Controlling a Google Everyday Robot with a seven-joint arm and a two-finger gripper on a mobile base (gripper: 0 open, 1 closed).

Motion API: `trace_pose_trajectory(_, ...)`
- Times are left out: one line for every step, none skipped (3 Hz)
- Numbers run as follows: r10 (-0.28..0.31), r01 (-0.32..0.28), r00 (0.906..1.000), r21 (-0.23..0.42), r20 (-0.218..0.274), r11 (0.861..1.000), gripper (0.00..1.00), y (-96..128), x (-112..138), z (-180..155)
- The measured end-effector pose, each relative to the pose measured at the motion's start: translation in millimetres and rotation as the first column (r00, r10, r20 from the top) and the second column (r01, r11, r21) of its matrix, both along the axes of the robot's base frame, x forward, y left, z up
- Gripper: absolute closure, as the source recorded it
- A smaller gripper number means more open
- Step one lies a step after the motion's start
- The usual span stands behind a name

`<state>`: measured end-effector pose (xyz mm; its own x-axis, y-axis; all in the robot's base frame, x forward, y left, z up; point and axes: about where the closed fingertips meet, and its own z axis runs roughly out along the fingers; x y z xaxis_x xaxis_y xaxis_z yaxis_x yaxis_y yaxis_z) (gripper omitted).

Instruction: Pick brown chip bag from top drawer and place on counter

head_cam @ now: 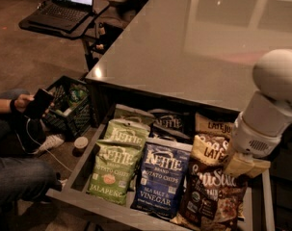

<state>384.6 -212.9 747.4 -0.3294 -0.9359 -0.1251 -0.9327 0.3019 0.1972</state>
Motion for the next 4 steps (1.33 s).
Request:
trace_pose_trajectory(-0.066, 0.065, 0.9977, 0.041, 0.017, 0.997, 1.00, -16.8, -10.9, 29.1)
trace_pose_trajectory(-0.112, 0.110, 0.9931, 0.051, 0.036, 0.993, 1.00, -31.5, -13.8, 60.2)
trace_pose_trajectory(-0.119, 0.117, 0.9906, 0.037, 0.067, 0.992, 1.00, -33.0, -18.8, 93.7)
trace_pose_trajectory(-0.109, 0.108, 0.9887, 0.019, 0.103, 0.994, 1.00, -27.8, -25.2, 126.4)
